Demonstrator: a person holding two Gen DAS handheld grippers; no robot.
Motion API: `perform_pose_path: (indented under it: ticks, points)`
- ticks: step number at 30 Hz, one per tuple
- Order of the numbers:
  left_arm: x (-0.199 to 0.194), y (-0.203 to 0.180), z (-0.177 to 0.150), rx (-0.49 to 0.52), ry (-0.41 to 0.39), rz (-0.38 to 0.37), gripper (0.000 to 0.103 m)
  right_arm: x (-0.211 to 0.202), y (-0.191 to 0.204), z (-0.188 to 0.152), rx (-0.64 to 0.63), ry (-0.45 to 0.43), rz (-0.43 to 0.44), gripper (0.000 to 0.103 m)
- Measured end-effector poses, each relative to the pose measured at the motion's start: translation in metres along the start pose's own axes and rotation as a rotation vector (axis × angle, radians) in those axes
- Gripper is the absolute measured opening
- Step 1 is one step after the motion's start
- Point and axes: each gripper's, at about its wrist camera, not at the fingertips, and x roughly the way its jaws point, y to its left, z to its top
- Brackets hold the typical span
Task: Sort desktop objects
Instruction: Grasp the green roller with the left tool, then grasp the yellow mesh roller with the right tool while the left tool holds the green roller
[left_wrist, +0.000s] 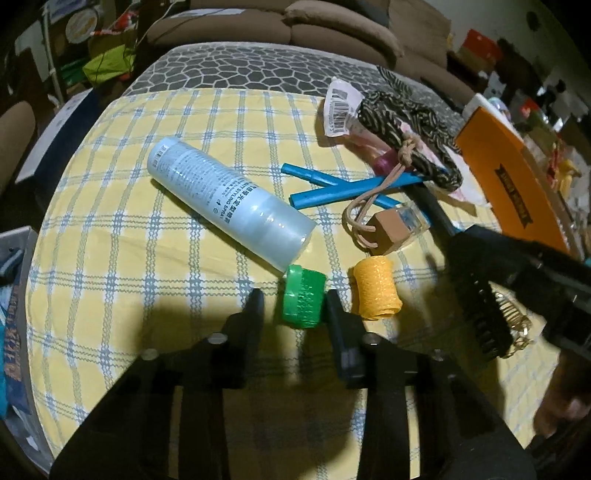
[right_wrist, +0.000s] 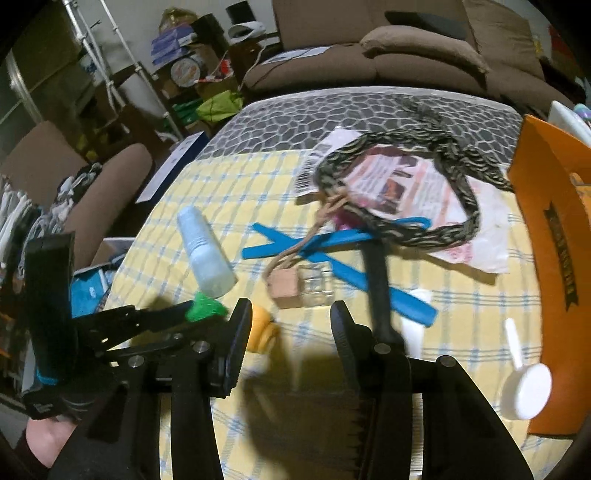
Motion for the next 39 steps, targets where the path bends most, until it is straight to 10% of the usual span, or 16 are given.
perform_pose_path:
  ticks: [18,39]
  points:
    - [-0.001,0.005,0.003,-0.010,-0.017,-0.033,0.018,-0.031,-0.058,0.002,0.112,-0.048,-0.052,0.046]
    - [-0.008,0.015,0.002,-0.051,-0.032,-0.047,0.018,0.041,0.037,-0.017,-0.082,0.091,0.014,0.040]
